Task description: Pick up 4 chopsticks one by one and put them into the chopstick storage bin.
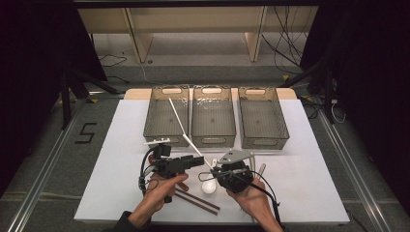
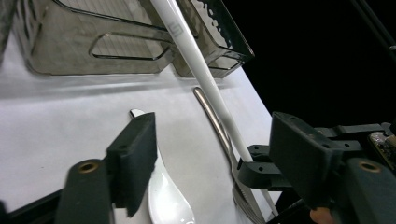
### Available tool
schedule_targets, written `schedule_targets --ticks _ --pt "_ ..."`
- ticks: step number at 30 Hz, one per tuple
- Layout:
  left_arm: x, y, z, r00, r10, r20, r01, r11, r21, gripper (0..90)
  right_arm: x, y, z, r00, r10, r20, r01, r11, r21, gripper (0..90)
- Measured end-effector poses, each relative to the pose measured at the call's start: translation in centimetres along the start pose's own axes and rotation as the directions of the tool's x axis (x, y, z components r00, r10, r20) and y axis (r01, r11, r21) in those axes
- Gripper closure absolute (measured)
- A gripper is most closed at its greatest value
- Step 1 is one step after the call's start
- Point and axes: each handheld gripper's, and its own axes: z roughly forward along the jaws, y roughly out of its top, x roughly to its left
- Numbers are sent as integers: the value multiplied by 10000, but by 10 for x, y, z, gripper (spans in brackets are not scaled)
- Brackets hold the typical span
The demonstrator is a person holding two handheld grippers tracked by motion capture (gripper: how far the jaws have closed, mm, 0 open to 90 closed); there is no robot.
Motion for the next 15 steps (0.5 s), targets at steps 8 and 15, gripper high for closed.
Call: schedule_targets --ticks 8,15 --pt "0 -1 3 9984 -288 477 283 9995 106 441 4 2 3 9999 -78 -95 76 9999 -118 856" --pt "-2 -3 6 9966 -315 758 302 9994 177 550 5 3 4 9998 -90 -148 88 9998 -195 856"
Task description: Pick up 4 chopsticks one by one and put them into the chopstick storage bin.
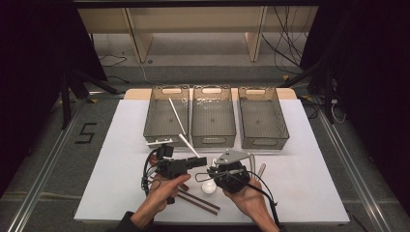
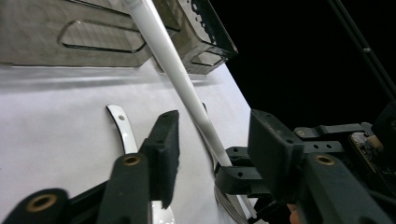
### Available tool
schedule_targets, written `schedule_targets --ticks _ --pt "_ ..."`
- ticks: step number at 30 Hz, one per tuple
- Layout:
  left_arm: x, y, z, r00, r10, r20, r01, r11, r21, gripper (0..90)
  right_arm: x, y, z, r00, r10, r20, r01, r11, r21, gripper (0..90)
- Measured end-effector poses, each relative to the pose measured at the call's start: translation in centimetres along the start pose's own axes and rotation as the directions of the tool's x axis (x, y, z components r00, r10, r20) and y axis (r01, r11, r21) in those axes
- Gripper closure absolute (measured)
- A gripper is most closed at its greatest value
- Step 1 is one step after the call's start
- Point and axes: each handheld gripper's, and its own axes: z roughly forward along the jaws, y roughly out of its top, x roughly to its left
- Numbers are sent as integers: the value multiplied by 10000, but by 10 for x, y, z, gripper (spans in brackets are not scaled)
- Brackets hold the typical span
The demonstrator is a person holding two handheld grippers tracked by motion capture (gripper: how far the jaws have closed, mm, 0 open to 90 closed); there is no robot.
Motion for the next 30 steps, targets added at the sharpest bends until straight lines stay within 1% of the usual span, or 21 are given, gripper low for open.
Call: schedule_targets --ticks 1,5,9,10,14,21,23,26,27,30 --pt "0 0 0 10000 19 30 -19 10000 12 550 0 0 0 10000 0 1 0 10000 -13 856" --pt "0 0 1 9999 -18 170 18 10000 46 609 0 0 0 10000 -22 -30 22 10000 -53 856" --pt "1 -1 1 9998 -60 196 60 10000 21 638 1 0 0 10000 -16 -46 16 10000 -79 856" --pt "1 -1 2 9997 -98 210 98 9999 22 659 1 0 0 10000 -1 -55 1 9999 -115 855" --pt "2 -1 3 9994 -185 276 184 9998 28 678 1 0 0 10000 3 -90 -4 9999 -136 856" --pt "5 -3 4 9984 -387 409 390 9992 -49 755 1 0 -1 9998 53 -171 -57 9997 -238 855" --pt "6 -3 3 9972 -494 559 499 9987 -91 766 1 0 -1 9998 42 -202 -47 9996 -263 855" --pt "6 -2 3 9966 -524 640 532 9985 -112 778 1 0 -1 9997 48 -244 -55 9995 -319 854" --pt "6 -2 2 9960 -537 713 549 9984 -154 795 0 0 -1 9996 67 -271 -77 9993 -357 853" --pt "6 -2 2 9927 -727 962 743 9971 -134 827 0 0 -1 9995 108 -306 -119 9992 -376 849"
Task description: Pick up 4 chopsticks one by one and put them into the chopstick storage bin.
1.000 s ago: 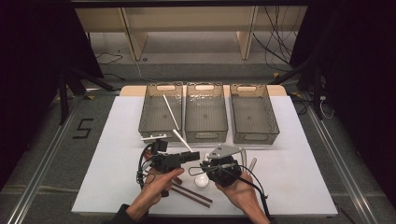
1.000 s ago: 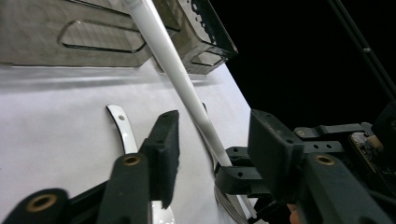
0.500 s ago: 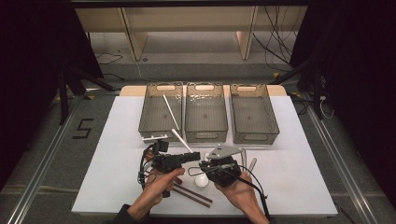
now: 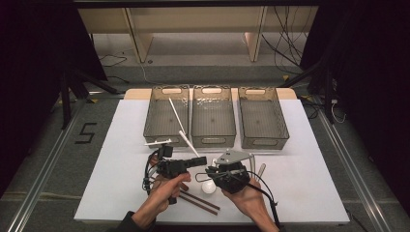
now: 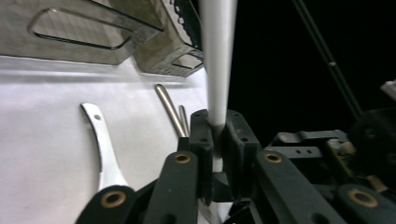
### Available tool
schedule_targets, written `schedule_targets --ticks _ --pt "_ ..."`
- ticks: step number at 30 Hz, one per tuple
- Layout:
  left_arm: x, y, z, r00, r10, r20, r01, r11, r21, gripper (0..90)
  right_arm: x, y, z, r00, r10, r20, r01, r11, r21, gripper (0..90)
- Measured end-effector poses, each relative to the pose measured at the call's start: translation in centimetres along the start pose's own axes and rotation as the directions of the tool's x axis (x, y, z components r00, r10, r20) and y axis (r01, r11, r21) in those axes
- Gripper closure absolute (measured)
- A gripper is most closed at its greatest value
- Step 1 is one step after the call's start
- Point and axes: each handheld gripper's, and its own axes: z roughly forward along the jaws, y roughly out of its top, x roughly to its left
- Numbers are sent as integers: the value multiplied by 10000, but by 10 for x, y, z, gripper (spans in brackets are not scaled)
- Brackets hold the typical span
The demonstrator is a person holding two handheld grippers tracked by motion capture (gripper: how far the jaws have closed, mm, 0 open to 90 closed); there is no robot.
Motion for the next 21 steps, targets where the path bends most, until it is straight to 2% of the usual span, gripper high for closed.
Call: schedule_targets --ticks 3,5,8,10,11,13,14,16,21 --pt "-1 0 0 10000 45 51 -46 10000 14 834 -1 0 0 10000 15 -48 -15 10000 25 837" --pt "-1 2 -2 9996 270 -104 -271 9996 -54 835 -2 0 -1 9999 117 -55 -117 9999 10 767" --pt "-1 5 -5 9995 301 -117 -302 9995 -114 836 -7 0 -5 9996 269 -112 -269 9996 -12 673" --pt "-2 9 -9 9982 518 -295 -524 9984 -222 836 -9 -1 -6 9994 291 -163 -290 9996 64 644" --pt "-3 12 -11 9969 657 -437 -668 9974 -252 836 -12 -2 -9 9992 348 -185 -347 9994 58 586" --pt "-1 17 -16 9965 686 -485 -704 9968 -370 836 -13 -3 -10 9990 384 -212 -383 9993 52 551" --pt "0 20 -18 9958 753 -526 -774 9962 -397 835 -16 -5 -11 9988 461 -162 -460 9989 30 504" --pt "2 28 -26 9931 895 -756 -938 9941 -549 835 -19 -7 -13 9985 531 -127 -530 9986 50 467" --pt "5 41 -35 9903 985 -984 -1058 9917 -725 835 -24 -12 -17 9974 709 94 -709 9975 0 401"
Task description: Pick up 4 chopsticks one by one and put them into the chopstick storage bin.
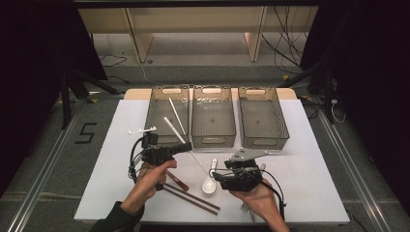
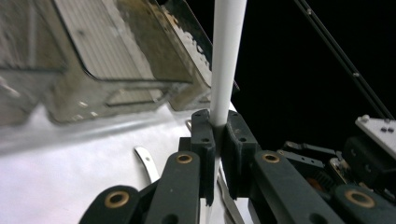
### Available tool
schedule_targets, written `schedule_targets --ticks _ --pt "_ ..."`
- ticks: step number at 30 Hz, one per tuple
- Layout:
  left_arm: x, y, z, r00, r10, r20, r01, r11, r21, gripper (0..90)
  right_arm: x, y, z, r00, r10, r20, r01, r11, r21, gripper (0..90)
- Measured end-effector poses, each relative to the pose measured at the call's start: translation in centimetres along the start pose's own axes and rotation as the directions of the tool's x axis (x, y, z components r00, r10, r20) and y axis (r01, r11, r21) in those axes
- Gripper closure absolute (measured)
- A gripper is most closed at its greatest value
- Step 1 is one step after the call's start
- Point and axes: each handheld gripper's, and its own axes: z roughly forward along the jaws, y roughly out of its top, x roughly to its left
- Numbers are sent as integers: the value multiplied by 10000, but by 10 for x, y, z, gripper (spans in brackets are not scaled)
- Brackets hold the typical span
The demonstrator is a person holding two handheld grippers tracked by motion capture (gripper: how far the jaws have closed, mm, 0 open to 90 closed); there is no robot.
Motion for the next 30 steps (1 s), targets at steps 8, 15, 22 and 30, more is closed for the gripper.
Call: schedule_targets --ticks 8,15,22,30 --pt "7 31 -15 9987 247 -449 -265 9989 -391 835 -10 -10 -7 9997 178 174 -179 9998 38 329" --pt "9 65 -31 9949 450 -899 -530 9946 -890 835 -13 -16 -11 9994 269 225 -270 9996 25 324" --pt "13 93 -40 9862 699 -1501 -876 9895 -1147 835 -14 -19 -13 9995 254 206 -252 9997 -59 305" --pt "22 111 -41 9798 623 -1902 -866 9887 -1225 835 -14 -20 -15 9994 294 176 -292 9995 -112 294"
